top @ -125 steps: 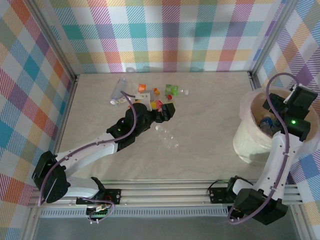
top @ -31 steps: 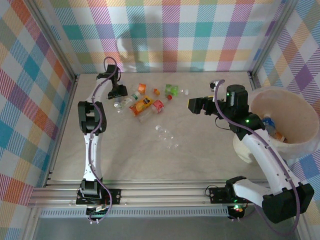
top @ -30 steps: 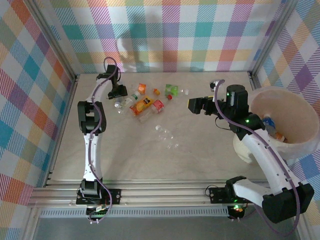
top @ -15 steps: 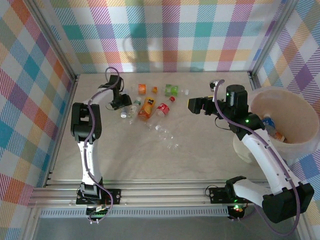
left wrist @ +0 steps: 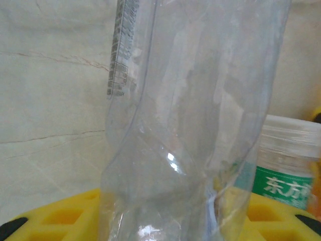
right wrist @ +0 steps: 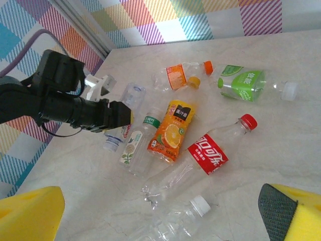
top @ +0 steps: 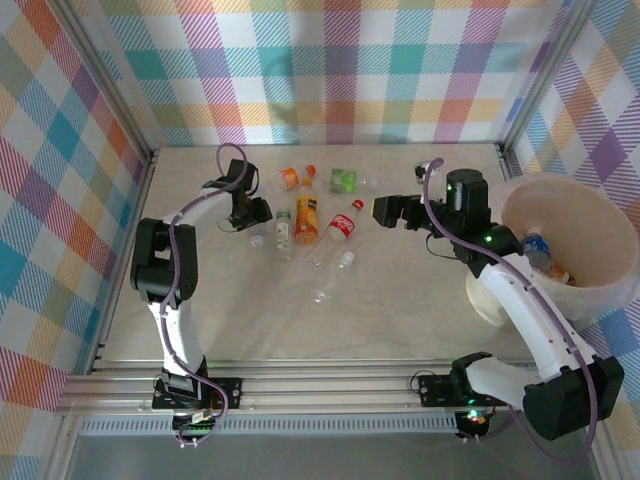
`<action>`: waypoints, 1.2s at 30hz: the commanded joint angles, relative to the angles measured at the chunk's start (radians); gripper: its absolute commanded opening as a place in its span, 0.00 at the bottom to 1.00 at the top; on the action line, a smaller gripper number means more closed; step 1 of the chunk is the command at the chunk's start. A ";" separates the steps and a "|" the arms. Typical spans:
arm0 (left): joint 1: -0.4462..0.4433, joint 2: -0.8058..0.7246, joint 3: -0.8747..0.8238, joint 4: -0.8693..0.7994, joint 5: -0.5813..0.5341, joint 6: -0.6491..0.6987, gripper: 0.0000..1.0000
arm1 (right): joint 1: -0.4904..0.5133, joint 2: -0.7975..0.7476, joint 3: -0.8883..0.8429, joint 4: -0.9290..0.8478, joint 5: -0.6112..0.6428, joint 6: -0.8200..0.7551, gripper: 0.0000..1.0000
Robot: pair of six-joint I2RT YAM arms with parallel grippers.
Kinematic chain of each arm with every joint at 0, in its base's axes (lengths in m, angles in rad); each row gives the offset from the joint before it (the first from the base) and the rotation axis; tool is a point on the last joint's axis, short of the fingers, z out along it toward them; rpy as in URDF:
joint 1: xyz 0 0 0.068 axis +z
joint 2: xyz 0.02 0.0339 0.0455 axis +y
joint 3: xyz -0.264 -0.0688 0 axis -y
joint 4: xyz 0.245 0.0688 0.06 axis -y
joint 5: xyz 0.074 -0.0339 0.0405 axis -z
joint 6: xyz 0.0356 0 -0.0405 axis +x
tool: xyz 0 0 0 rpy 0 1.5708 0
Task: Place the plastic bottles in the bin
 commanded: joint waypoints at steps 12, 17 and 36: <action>-0.222 -0.388 -0.190 0.345 0.302 0.162 0.47 | 0.008 0.013 -0.060 0.249 -0.130 0.180 1.00; -0.328 -0.447 -0.218 0.450 0.432 0.179 0.46 | 0.008 0.018 -0.054 0.306 -0.225 0.203 1.00; -0.484 -0.463 -0.223 0.696 0.694 0.124 0.46 | 0.012 0.038 -0.040 0.395 -0.351 0.238 1.00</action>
